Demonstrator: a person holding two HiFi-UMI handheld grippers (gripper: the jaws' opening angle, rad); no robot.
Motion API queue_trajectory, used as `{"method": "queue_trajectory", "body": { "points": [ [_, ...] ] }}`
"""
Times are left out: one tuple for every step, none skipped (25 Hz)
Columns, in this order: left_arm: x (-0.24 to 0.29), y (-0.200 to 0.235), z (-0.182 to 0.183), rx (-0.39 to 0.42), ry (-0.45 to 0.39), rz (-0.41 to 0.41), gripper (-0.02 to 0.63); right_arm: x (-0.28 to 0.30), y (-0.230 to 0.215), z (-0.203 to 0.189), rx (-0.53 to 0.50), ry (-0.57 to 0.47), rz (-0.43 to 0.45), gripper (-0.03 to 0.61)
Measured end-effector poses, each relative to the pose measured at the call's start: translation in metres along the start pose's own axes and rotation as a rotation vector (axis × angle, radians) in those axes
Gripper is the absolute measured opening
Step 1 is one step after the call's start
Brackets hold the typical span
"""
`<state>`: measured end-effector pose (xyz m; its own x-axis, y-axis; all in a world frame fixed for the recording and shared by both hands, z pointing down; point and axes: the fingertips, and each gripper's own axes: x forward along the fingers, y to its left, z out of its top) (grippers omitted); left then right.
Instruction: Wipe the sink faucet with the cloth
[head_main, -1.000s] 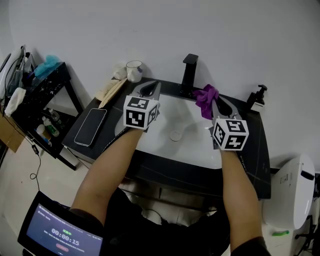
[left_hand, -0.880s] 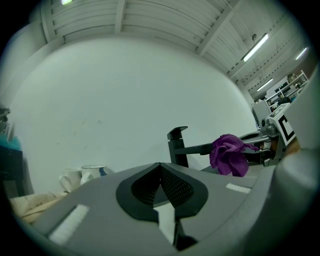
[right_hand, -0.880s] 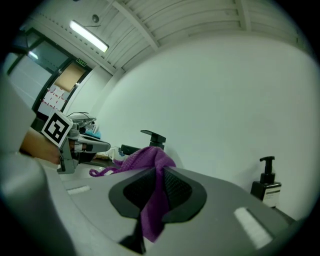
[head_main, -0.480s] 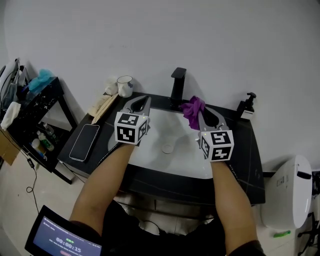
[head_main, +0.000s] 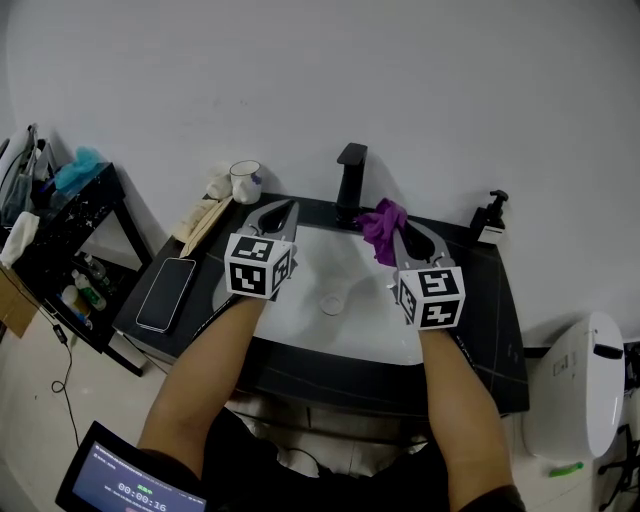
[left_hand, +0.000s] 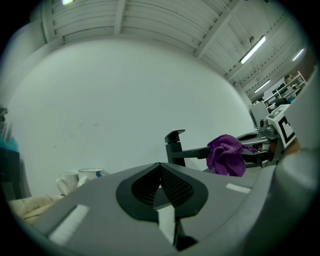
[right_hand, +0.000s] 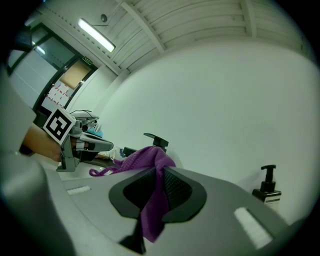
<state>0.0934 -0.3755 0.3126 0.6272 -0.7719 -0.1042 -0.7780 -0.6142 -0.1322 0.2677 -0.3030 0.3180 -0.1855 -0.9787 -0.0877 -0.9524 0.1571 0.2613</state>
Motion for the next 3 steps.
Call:
{"method": "queue_trajectory", "body": {
  "points": [
    [-0.0004, -0.0001, -0.0002, 0.001, 0.000, 0.000, 0.018, -0.0002, 0.0001, -0.0002, 0.001, -0.001, 0.000, 0.044],
    [-0.0009, -0.0002, -0.0003, 0.001, 0.001, 0.000, 0.018, -0.0004, 0.0002, -0.0004, 0.002, -0.001, 0.000, 0.044],
    [-0.0013, -0.0003, -0.0005, 0.002, 0.001, 0.001, 0.018, -0.0006, 0.0003, -0.0007, 0.003, -0.001, -0.001, 0.044]
  ]
}}
